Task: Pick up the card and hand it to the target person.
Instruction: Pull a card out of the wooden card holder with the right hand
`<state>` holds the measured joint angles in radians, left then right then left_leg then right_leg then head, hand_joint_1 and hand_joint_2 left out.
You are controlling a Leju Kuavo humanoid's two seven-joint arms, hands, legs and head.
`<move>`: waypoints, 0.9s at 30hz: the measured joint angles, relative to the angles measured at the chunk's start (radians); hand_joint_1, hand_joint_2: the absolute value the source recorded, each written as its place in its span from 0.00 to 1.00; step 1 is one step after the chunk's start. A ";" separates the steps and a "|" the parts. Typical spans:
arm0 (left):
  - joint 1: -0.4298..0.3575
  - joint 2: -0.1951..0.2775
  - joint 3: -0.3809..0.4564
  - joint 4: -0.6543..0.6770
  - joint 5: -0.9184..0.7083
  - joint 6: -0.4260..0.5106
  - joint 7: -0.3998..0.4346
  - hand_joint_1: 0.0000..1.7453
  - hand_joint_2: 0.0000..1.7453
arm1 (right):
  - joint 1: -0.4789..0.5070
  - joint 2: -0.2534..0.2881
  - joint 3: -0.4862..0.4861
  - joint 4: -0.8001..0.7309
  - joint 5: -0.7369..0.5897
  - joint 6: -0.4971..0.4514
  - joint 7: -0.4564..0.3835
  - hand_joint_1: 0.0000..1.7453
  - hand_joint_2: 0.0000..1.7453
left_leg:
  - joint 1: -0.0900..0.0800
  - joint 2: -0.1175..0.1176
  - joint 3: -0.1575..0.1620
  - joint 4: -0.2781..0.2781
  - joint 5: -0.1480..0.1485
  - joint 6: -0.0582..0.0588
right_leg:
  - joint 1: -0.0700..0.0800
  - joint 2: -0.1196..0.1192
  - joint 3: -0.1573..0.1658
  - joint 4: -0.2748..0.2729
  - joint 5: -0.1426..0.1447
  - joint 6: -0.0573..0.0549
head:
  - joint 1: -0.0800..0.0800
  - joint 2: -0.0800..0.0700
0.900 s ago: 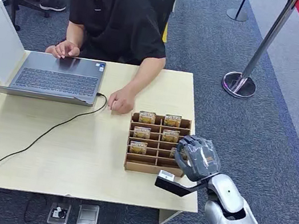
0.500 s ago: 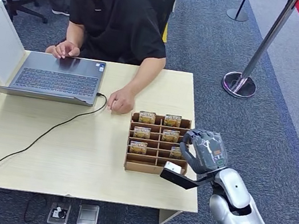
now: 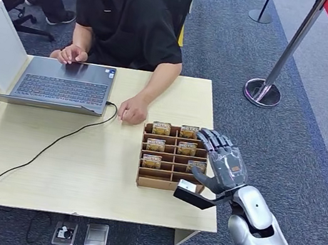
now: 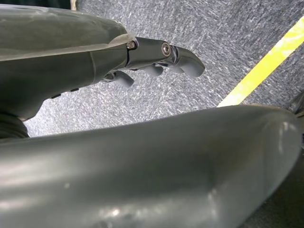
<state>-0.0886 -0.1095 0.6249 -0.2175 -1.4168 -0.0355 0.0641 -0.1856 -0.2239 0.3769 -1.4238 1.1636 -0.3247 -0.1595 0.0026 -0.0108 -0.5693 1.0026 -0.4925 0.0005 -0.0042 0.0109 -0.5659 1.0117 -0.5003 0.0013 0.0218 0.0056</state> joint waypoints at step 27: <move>0.000 0.000 0.000 0.000 -0.004 -0.001 0.002 0.00 0.00 | -0.004 0.004 0.020 0.041 0.000 0.002 0.002 0.60 1.00 | 0.000 0.000 0.000 0.000 0.000 0.000 | 0.000 0.000 0.000 0.000 0.000 0.000 | 0.000 0.000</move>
<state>-0.0886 -0.1095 0.6249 -0.2176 -1.4210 -0.0362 0.0656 -0.1900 -0.2197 0.3969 -1.3829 1.1639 -0.3227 -0.1577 0.0026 -0.0108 -0.5694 1.0026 -0.4925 0.0005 -0.0042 0.0109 -0.5660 1.0117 -0.5003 0.0013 0.0217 0.0056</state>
